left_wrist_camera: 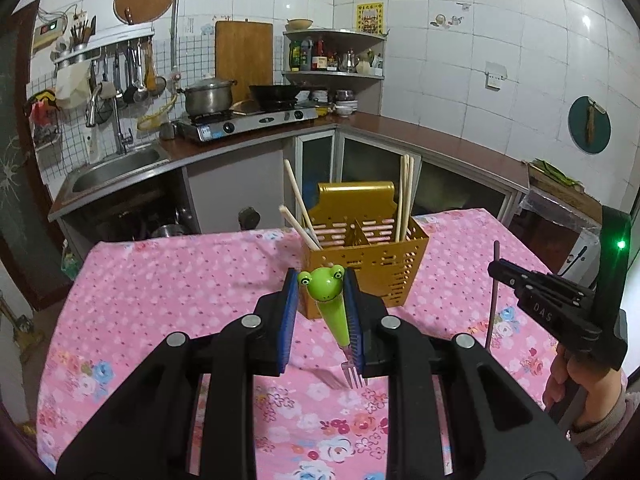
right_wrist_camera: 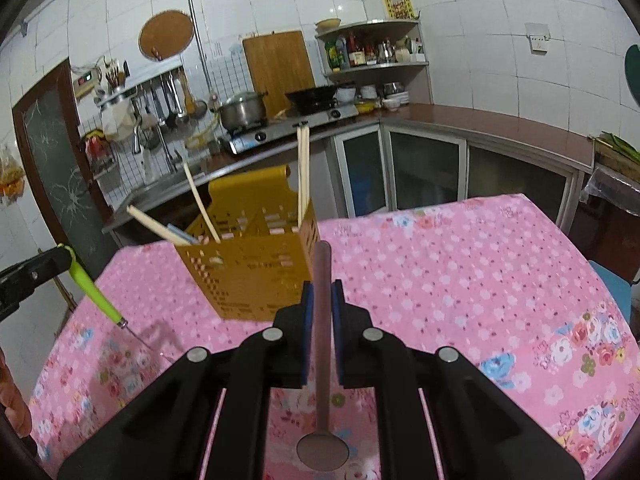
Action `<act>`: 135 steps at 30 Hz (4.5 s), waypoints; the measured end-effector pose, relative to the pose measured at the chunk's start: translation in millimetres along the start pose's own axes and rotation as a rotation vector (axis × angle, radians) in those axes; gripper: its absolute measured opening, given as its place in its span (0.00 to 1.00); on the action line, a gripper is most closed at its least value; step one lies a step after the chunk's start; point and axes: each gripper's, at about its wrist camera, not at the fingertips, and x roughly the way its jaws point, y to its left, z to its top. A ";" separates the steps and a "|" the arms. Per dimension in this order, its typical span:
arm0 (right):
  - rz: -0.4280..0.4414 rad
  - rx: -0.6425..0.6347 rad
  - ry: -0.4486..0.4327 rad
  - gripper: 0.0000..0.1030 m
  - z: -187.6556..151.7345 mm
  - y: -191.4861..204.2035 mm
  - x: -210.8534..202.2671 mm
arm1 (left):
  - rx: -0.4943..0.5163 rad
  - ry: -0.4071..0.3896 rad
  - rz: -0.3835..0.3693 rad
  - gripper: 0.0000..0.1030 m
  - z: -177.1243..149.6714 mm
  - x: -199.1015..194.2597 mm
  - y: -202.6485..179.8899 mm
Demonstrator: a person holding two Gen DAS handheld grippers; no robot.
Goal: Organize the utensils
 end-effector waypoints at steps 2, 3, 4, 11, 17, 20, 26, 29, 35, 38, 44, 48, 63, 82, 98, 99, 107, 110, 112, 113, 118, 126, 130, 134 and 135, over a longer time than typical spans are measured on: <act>0.004 0.008 -0.031 0.09 7.2 1.4 -1.6 | 0.006 -0.013 0.006 0.21 6.0 -4.8 1.3; 0.007 0.009 -0.044 0.09 10.5 2.1 -1.7 | 0.010 -0.019 0.008 0.21 8.6 -6.6 1.8; 0.012 0.008 -0.063 0.09 15.4 3.0 -2.6 | 0.015 -0.025 0.013 0.21 11.8 -8.5 2.4; 0.023 -0.010 -0.179 0.09 55.1 11.8 -3.8 | 0.055 -0.073 0.044 0.21 44.1 -22.8 -0.1; 0.042 -0.022 -0.263 0.09 92.3 21.2 4.0 | 0.109 -0.145 0.073 0.21 83.4 -29.6 -8.7; 0.051 -0.038 -0.321 0.09 109.5 29.5 8.7 | 0.138 -0.182 0.098 0.21 105.2 -19.8 -15.5; 0.062 -0.080 -0.402 0.09 129.4 44.1 31.6 | 0.189 -0.203 0.105 0.21 125.2 23.5 -31.1; 0.087 -0.053 -0.388 0.09 127.8 40.8 52.7 | 0.196 -0.182 0.095 0.21 122.6 54.6 -35.7; 0.112 -0.084 -0.333 0.09 102.8 38.2 84.8 | 0.219 -0.145 0.097 0.21 101.4 102.5 -35.5; 0.107 -0.095 -0.309 0.09 90.7 32.8 93.8 | 0.206 -0.139 0.091 0.21 96.6 111.1 -30.3; 0.124 -0.071 -0.303 0.09 95.3 26.8 90.8 | 0.196 -0.185 0.076 0.21 108.8 86.8 -26.1; 0.128 -0.083 -0.319 0.09 101.2 32.5 83.3 | 0.191 -0.228 0.076 0.21 120.2 66.8 -30.6; 0.130 -0.113 -0.293 0.09 95.6 37.5 83.0 | 0.175 -0.222 0.049 0.21 104.7 100.8 -26.7; 0.103 -0.119 -0.110 0.30 50.1 35.8 102.6 | 0.012 -0.117 0.021 0.53 53.9 93.0 16.9; 0.025 -0.083 -0.183 0.88 -48.6 40.5 -35.7 | -0.064 -0.242 0.116 0.95 -60.3 -41.6 26.2; 0.024 -0.084 -0.183 0.91 -56.1 41.8 -41.1 | -0.058 -0.246 0.123 0.95 -68.6 -45.8 24.1; -0.047 -0.141 -0.248 0.96 -108.7 59.8 -70.0 | -0.006 -0.282 0.185 0.95 -131.5 -50.0 15.6; -0.079 -0.168 -0.278 0.96 -124.0 63.3 -70.9 | -0.031 -0.261 0.182 0.95 -144.4 -41.5 19.3; -0.094 -0.160 -0.290 0.96 -130.4 62.7 -74.1 | -0.037 -0.274 0.196 0.95 -149.1 -40.0 19.7; -0.104 -0.163 -0.294 0.96 -130.8 63.1 -74.7 | -0.037 -0.288 0.207 0.95 -151.7 -39.5 19.4; -0.102 -0.164 -0.264 0.96 -132.5 62.5 -71.7 | -0.024 -0.319 0.237 0.95 -159.3 -41.5 18.5; -0.095 -0.146 -0.253 0.96 -131.4 59.2 -70.4 | -0.027 -0.309 0.234 0.95 -159.3 -41.6 19.6; -0.104 -0.128 -0.248 0.96 -131.3 55.8 -69.2 | -0.016 -0.306 0.231 0.95 -159.8 -40.8 18.3; -0.109 -0.129 -0.249 0.96 -131.2 56.1 -68.7 | -0.009 -0.306 0.230 0.95 -159.6 -41.2 16.3; -0.109 -0.130 -0.249 0.96 -131.2 56.0 -68.9 | -0.009 -0.305 0.229 0.95 -159.6 -41.1 16.5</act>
